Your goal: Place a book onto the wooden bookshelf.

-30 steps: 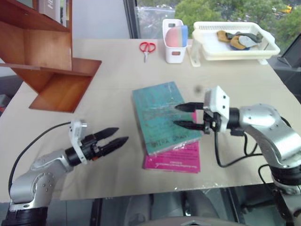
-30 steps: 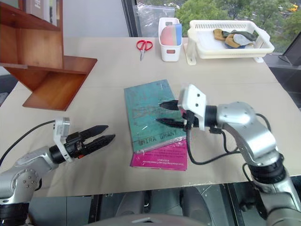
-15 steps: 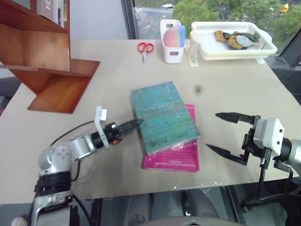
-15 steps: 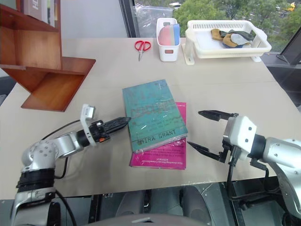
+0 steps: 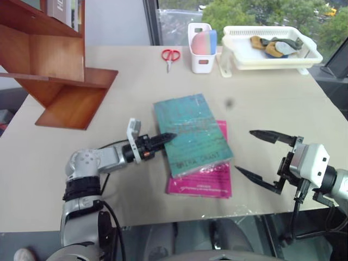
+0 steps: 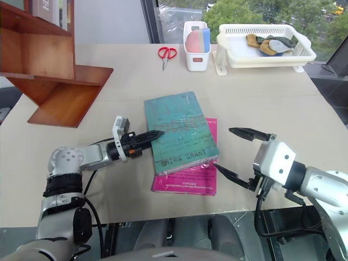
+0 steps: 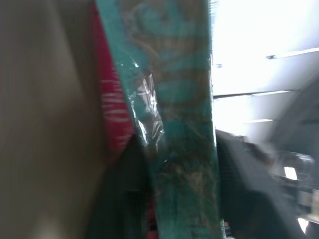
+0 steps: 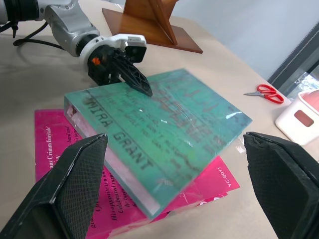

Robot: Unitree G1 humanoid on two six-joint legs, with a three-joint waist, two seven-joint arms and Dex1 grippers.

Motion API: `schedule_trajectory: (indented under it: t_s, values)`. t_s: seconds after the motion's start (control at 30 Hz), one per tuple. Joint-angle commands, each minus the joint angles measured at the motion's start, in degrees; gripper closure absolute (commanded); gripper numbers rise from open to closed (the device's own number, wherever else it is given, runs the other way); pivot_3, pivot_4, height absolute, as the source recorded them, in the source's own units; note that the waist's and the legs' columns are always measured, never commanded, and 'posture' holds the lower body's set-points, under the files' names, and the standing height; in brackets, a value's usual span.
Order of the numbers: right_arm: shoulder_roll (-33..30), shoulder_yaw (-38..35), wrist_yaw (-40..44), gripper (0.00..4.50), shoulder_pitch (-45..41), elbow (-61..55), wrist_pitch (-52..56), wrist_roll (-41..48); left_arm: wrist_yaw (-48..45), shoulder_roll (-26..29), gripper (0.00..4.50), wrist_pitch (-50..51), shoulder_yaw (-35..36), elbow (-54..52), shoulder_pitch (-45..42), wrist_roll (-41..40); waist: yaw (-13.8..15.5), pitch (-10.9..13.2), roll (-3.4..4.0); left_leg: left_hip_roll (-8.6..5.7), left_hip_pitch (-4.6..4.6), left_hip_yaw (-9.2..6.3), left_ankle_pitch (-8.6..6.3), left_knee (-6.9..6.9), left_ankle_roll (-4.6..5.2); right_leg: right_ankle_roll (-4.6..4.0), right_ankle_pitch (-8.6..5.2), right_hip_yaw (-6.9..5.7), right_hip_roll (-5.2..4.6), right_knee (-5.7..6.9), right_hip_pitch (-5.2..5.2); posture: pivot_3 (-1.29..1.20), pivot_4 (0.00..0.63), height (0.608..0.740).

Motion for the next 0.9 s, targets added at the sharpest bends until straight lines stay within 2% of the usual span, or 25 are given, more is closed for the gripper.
schedule_trajectory:
  t_s: [0.03, 0.17, 0.27, 0.3, 0.4, 0.53, 0.63, 0.73, 0.83, 0.9]
  values:
    - [-0.6, -0.2, -0.8, 0.0, -0.1, -2.1, -0.7, 0.4, 2.7, -0.2, 4.1, 2.0, 2.8, -0.1, -0.9, -0.9, 0.0, 0.0, -0.01, 0.0, 0.0, 0.0, 0.0, 0.01, 0.0, 0.0, 0.0, 0.0, 0.0, 0.0, 0.0, 0.0, 0.15, 0.74]
    - [-0.3, 1.1, -0.7, 0.0, -1.0, -0.9, -1.3, 0.9, 5.8, 2.5, 4.12, 6.1, 9.6, -4.2, -1.4, -6.8, -0.5, 0.1, -0.1, 0.01, 0.0, 0.0, 0.0, 0.02, 0.0, 0.0, 0.0, 0.02, 0.0, 0.05, -0.02, 0.0, 0.15, 0.74]
    - [0.2, 2.4, 0.0, 0.0, -3.0, 1.9, -2.7, 0.9, 4.7, 6.7, 4.12, 4.2, 11.3, -13.6, -2.2, -9.0, -0.5, 0.2, -0.24, 0.03, 0.03, -0.01, 0.0, 0.02, -0.01, -0.02, -0.01, 0.03, 0.02, 0.18, -0.06, 0.0, 0.15, 0.74]
    - [0.4, 3.3, 0.5, 0.0, -4.3, 3.4, -3.4, 0.8, 1.0, 9.8, 4.12, -0.8, 9.7, -20.0, -3.0, -6.4, -0.4, 0.2, -0.3, 0.04, 0.01, -0.03, 0.02, 0.02, -0.03, -0.02, -0.01, 0.01, 0.02, 0.19, -0.07, 0.0, 0.15, 0.74]
    - [1.4, 6.0, 2.2, 0.0, -8.7, 8.4, -6.0, 0.7, -7.4, 17.5, 4.12, -15.6, 5.0, -29.1, -10.6, 2.3, 0.1, 0.4, -0.57, 0.03, -0.03, -0.06, 0.08, 0.03, -0.15, -0.03, 0.0, -0.03, -0.01, 0.16, -0.07, 0.0, 0.15, 0.74]
    - [2.2, 8.6, 4.4, 0.0, -13.1, 13.7, -8.7, 0.1, -14.7, 23.7, 4.12, -23.9, -0.1, -31.9, -15.6, 7.5, 0.3, 0.2, -0.17, -0.2, -0.03, 0.06, 0.03, -0.03, -0.08, -0.04, 0.01, -0.01, -0.24, -0.22, 0.03, 0.0, 0.15, 0.74]
    - [2.7, 10.2, 6.0, 0.0, -16.4, 17.2, -10.3, 0.1, -24.2, 30.9, 4.12, -34.4, -5.3, -37.5, -13.1, 16.1, -0.1, 0.3, -0.16, -0.23, -0.06, 0.09, 0.0, -0.12, -0.01, -0.01, 0.02, 0.02, -0.22, -0.25, 0.02, 0.0, 0.15, 0.74]
    - [3.1, 10.5, 6.8, 0.0, -17.4, 18.5, -11.2, 0.9, -29.0, 35.0, 4.12, -55.8, -9.8, -34.8, -10.3, 32.3, -0.1, 0.3, -0.11, -0.12, -0.04, 0.09, 0.01, -0.33, -0.03, -0.03, 0.0, 0.03, -0.1, -0.26, -0.06, 0.0, 0.15, 0.74]
    - [3.6, 11.4, 7.9, 0.0, -18.7, 20.0, -12.1, 1.2, -29.1, 41.9, 4.12, -87.8, -12.6, -21.2, -11.0, 52.6, -0.1, 0.3, -0.08, -0.01, -0.03, 0.09, 0.04, -0.5, -0.07, -0.09, -0.02, 0.03, 0.07, -0.36, -0.1, 0.0, 0.15, 0.74]
    - [4.2, 12.0, 8.4, 0.0, -19.9, 20.9, -12.3, 1.5, -29.2, 46.5, 4.12, -100.9, -12.7, -11.6, -13.8, 58.8, -0.2, 0.4, -0.07, 0.01, -0.02, 0.15, 0.03, -0.52, -0.07, -0.09, -0.03, 0.09, 0.09, -0.38, -0.13, 0.0, 0.15, 0.74]
